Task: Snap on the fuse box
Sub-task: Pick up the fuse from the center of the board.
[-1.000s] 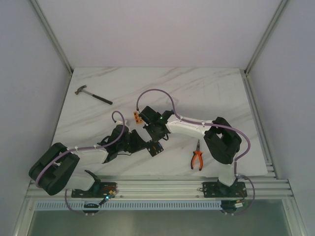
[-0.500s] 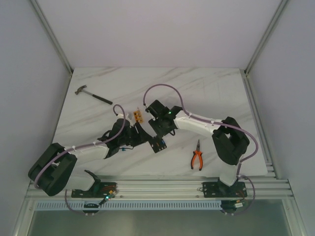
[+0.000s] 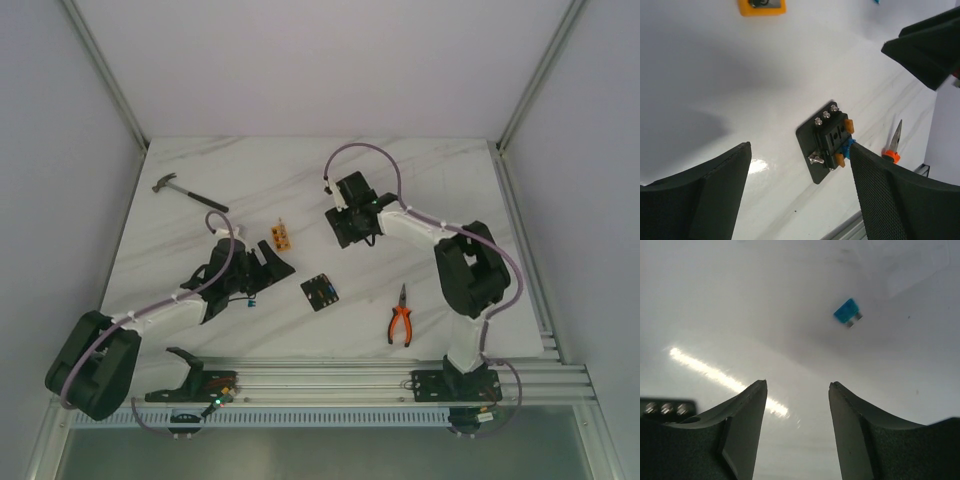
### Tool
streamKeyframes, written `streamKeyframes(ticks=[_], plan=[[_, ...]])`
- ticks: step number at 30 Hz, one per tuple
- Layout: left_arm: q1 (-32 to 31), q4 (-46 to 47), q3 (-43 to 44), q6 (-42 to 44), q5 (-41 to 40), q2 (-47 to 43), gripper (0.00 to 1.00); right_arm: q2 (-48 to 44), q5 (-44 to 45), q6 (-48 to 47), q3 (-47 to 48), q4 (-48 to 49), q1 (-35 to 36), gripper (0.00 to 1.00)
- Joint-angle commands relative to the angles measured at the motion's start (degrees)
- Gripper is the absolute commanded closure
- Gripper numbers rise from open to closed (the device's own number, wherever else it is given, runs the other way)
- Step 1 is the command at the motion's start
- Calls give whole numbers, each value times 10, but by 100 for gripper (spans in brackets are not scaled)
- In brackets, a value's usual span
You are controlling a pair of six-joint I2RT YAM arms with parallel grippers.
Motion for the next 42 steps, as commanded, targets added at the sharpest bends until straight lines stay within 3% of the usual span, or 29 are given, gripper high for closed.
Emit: streamKeyframes(ticks=[1, 12, 19, 37, 42], plan=[[18, -24, -11, 18, -9, -18, 10, 53, -20, -38, 43, 52, -25, 40], [39, -30, -12, 26, 1, -20, 0, 137, -45, -72, 117, 102, -52, 37], [40, -31, -12, 27, 2, -18, 0, 163, -61, -68, 122, 101, -63, 37], [41, -31, -20, 22, 7, -32, 0, 96, -97, -30, 21, 78, -61, 44], [40, -31, -22, 20, 6, -36, 0, 92, -61, -18, 20, 78, -54, 47]])
